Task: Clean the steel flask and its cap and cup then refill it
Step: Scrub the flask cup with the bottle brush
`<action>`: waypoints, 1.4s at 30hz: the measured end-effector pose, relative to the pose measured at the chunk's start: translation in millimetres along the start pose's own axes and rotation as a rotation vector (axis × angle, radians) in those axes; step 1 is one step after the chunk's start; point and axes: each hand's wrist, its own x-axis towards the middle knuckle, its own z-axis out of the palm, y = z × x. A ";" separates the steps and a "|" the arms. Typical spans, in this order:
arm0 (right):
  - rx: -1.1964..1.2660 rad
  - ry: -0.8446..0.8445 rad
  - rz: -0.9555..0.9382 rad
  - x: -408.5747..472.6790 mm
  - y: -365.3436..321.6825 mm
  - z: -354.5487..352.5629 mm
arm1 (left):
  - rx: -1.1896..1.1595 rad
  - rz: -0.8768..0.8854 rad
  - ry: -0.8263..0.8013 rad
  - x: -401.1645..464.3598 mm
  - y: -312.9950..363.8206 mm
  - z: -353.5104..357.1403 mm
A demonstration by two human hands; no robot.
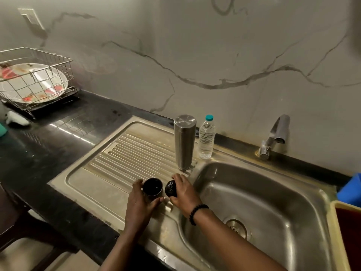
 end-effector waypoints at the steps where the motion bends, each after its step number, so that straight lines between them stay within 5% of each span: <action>1: -0.002 0.001 0.003 0.5 0.2 0.5 | -0.013 0.002 -0.003 0.0 0.7 0.4; 17: 0.342 0.013 0.151 -12.8 16.9 -16.5 | -0.410 0.022 0.166 0.2 40.9 -2.7; 23: 0.489 0.333 0.180 -21.7 15.7 -47.9 | -0.623 0.105 0.009 -5.2 70.0 1.2; 30: 0.907 0.154 0.145 -39.8 10.5 -87.8 | -0.705 0.201 -0.160 -10.6 101.5 17.1; 42: 0.830 0.317 0.217 -82.8 43.2 -120.3 | -0.704 0.179 -0.390 -20.5 138.7 57.9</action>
